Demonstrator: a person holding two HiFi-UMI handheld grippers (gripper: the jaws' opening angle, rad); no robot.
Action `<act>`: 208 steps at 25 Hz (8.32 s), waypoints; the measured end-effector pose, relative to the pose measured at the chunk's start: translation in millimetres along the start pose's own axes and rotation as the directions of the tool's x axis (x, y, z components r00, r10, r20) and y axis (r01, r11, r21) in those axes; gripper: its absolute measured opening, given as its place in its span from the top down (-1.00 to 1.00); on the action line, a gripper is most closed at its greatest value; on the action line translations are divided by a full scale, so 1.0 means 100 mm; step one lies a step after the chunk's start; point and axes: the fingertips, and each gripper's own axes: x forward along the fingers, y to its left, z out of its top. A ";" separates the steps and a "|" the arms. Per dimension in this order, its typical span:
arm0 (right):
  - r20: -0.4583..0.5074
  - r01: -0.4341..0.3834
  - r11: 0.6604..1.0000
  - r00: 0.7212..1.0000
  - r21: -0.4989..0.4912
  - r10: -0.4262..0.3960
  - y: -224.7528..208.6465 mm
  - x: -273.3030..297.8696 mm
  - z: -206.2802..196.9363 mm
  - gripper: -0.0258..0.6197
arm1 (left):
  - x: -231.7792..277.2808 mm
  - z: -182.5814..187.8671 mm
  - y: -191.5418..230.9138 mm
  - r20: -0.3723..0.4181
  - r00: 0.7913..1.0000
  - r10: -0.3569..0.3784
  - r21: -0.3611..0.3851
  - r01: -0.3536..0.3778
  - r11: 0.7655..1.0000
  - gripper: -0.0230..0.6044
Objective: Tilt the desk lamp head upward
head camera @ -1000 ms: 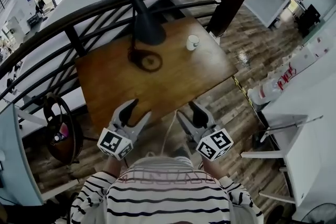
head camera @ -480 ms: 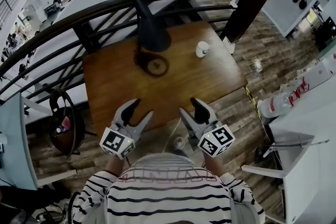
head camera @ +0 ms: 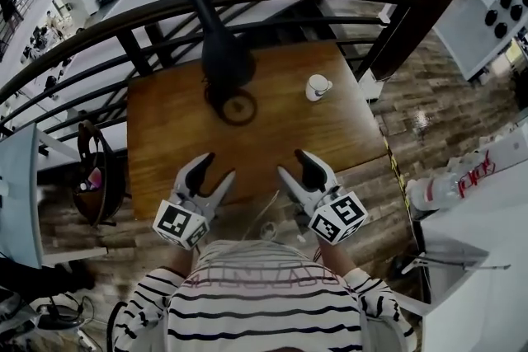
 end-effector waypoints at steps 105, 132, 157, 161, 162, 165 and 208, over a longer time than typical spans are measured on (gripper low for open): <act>0.040 0.072 0.980 0.996 0.184 -0.081 -0.52 2.46 0.31 0.17 | 2.39 -0.30 3.33 -0.111 0.935 -0.338 0.099 0.349 0.932 0.82; 0.047 0.001 0.987 0.999 -0.163 0.007 0.12 1.90 1.83 0.14 | 2.33 -0.30 3.24 -0.167 0.941 -0.293 0.115 0.314 0.943 0.83; 0.073 -0.083 0.937 0.991 -0.339 0.114 0.36 2.26 2.76 0.22 | 2.37 -0.42 3.25 -0.302 0.919 -0.252 0.238 0.329 0.914 0.85; 0.088 -0.075 0.939 0.990 -0.334 0.111 0.34 2.24 2.75 0.23 | 2.37 -0.44 3.24 -0.306 0.920 -0.245 0.237 0.323 0.916 0.85; 0.091 -0.074 0.939 0.990 -0.336 0.110 0.34 2.23 2.75 0.23 | 2.38 -0.45 3.24 -0.306 0.920 -0.242 0.237 0.320 0.917 0.85; 0.098 -0.068 0.938 0.989 -0.339 0.107 0.34 2.20 2.74 0.22 | 2.40 -0.48 3.24 -0.310 0.922 -0.232 0.224 0.308 0.925 0.86; 0.059 0.004 1.000 0.998 0.016 -0.005 -0.24 1.43 0.73 0.38 | 0.98 0.44 1.67 0.027 0.992 -0.122 0.175 0.115 0.978 0.41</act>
